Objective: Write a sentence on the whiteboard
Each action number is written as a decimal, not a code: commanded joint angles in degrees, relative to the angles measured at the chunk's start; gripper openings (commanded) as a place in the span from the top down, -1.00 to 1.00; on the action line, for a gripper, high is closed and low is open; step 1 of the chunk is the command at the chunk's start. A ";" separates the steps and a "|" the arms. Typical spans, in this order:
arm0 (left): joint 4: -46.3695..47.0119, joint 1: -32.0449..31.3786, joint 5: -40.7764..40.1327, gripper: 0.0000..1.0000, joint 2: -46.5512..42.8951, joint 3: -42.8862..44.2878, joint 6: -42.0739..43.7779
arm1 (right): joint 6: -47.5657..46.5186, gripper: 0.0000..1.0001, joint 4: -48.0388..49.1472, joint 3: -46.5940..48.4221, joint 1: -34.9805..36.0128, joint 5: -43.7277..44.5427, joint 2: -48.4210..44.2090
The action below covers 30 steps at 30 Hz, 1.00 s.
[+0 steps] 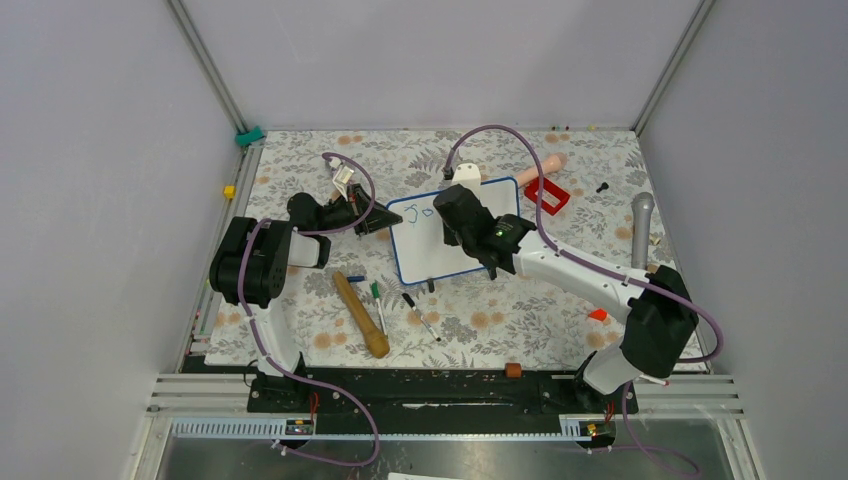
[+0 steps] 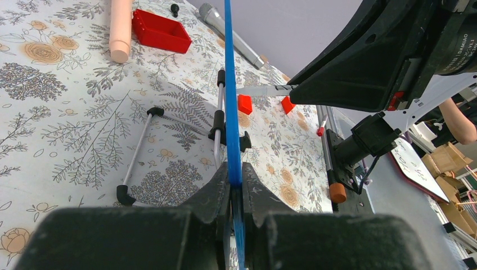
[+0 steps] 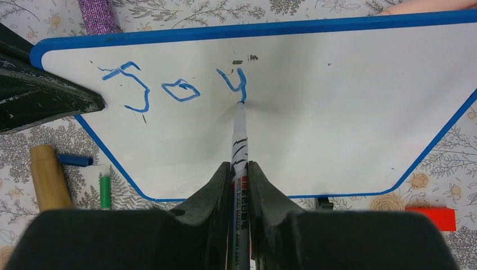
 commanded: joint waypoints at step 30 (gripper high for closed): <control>2.65 -0.96 5.32 1.00 0.61 0.07 5.61 | -3.90 1.00 16.21 -10.83 -0.60 -4.85 -10.74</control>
